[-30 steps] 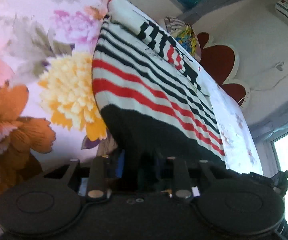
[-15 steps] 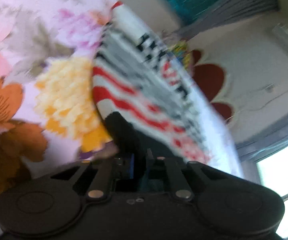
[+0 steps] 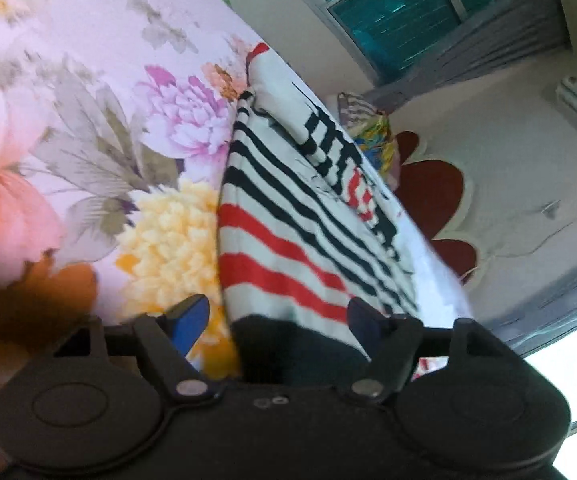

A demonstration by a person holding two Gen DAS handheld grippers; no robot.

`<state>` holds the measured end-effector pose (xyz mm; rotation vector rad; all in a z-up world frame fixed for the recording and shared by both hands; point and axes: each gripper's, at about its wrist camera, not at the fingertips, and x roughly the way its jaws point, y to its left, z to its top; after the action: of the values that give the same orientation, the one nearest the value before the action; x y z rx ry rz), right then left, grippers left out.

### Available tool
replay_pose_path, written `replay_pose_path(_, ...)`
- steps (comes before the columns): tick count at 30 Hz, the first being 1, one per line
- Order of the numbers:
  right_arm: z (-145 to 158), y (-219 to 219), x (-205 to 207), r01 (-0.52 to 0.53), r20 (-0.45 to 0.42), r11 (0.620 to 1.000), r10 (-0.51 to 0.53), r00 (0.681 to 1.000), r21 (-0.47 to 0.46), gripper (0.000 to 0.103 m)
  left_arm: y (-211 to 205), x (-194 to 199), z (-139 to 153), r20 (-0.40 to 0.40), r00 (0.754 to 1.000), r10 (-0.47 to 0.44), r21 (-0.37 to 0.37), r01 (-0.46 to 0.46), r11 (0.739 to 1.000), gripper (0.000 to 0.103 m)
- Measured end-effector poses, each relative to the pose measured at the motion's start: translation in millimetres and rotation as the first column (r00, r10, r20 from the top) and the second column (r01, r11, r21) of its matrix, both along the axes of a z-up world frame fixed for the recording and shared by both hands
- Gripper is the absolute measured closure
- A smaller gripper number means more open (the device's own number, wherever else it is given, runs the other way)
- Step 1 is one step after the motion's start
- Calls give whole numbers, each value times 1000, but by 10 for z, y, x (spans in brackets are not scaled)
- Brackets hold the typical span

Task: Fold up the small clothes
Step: 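Lift the held hem with both tools and fold it toward the collar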

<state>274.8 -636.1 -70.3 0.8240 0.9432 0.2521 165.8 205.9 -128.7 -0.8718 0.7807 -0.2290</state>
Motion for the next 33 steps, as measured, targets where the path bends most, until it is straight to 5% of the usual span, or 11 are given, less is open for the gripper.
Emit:
replay_pose_path(4,3,90,-40,-54,-1,998,54,999,22,70,-241,39,85,-3,990,-139,115,138,984,37)
replay_pose_path(7,11,148,-159,-97,12,995,97,995,16,70,-350,-44,-4,-54,976,-211,0,211,977,89)
replay_pose_path(10,-2,130,-217,-89,17,996,88,996,28,70,-442,-213,-89,-41,982,-185,47,187,981,90)
replay_pose_path(15,-4,144,-135,-72,16,997,72,997,24,70,-327,-307,-257,-24,999,-32,-88,29,996,92)
replay_pose_path(17,24,192,-116,-89,23,996,89,996,-8,71,-366,-277,-252,-25,999,-32,-67,30,997,95)
replay_pose_path(18,46,229,-101,-97,23,994,99,995,-54,91,-394,-267,-233,-18,999,-43,-35,42,999,97)
replay_pose_path(19,41,257,-88,-102,14,990,104,995,-99,98,-432,-253,-202,-13,998,-58,0,58,998,98)
replay_pose_path(24,183,282,-179,-105,106,981,123,987,-162,98,-431,-320,23,1,996,-84,116,83,990,99)
replay_pose_path(27,299,147,-339,-70,226,995,84,971,-69,98,-316,-493,172,138,990,-13,49,7,999,99)
replay_pose_path(31,79,78,-195,-39,100,996,48,994,-86,98,-158,-434,-157,-11,995,101,-34,-102,994,99)
replay_pose_path(33,192,123,-165,-44,145,996,55,988,-81,98,-163,-452,-147,14,993,118,-62,-117,991,99)
